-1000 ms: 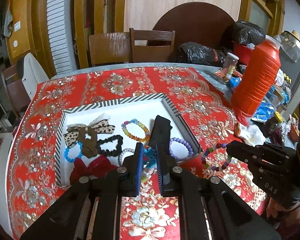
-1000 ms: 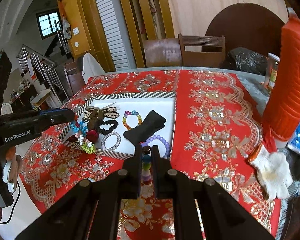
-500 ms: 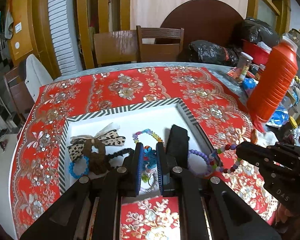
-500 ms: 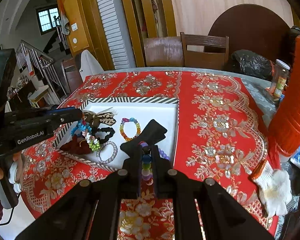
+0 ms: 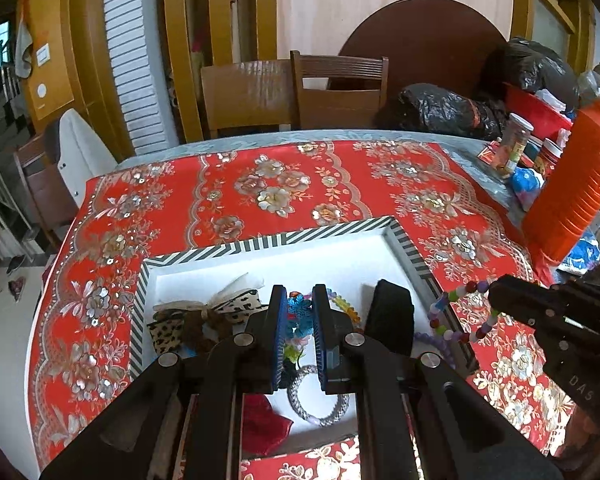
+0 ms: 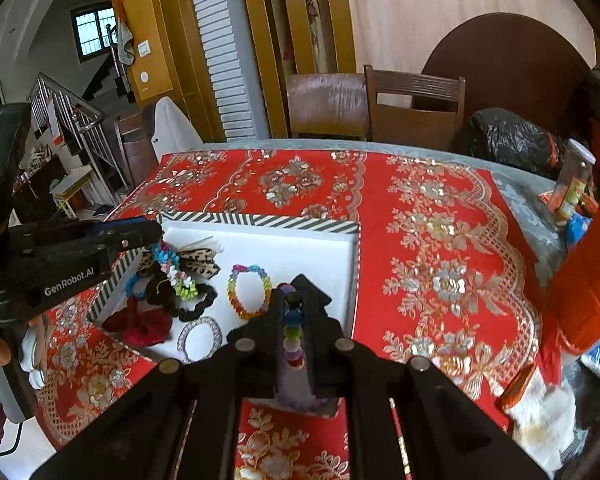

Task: Organize jewelry
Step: 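Lower blue bracelet into tray with left tool while right tool releases pastel bracelet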

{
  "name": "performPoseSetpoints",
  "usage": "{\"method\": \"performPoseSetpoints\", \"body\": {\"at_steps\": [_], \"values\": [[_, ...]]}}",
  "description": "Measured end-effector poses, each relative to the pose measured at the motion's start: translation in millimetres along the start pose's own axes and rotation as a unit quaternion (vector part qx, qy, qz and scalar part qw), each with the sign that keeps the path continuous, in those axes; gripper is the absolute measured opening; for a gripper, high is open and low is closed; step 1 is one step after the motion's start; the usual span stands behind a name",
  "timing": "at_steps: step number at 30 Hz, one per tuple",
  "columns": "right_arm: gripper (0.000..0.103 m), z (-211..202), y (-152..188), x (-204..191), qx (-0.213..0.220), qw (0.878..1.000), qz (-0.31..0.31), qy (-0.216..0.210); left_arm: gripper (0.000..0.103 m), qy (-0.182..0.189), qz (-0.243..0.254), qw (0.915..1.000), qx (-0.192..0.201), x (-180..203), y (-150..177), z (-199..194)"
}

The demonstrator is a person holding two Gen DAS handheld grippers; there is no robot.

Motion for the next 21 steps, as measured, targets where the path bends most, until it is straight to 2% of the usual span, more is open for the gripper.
{"method": "performPoseSetpoints", "body": {"at_steps": [13,21], "values": [[0.009,26.1,-30.1,3.5,-0.007,1.000,-0.007,0.000,0.008,0.013,-0.028,0.9994,-0.013,-2.7,-26.4,24.9],[0.008,72.2,-49.5,3.8,-0.019,1.000,0.011,-0.022,0.010,0.038,-0.068,0.9967,-0.019,0.5,-43.7,65.6]]}}
Point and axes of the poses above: each gripper's, at about its wrist camera, not at the fingertips, and z roughly the way its jaws point, x to its right, y to its underside, the point moved 5 cm from there along z, roughly the way its jaws point, and after that the axes turned 14 degrees about -z, right-handed, at the moved point
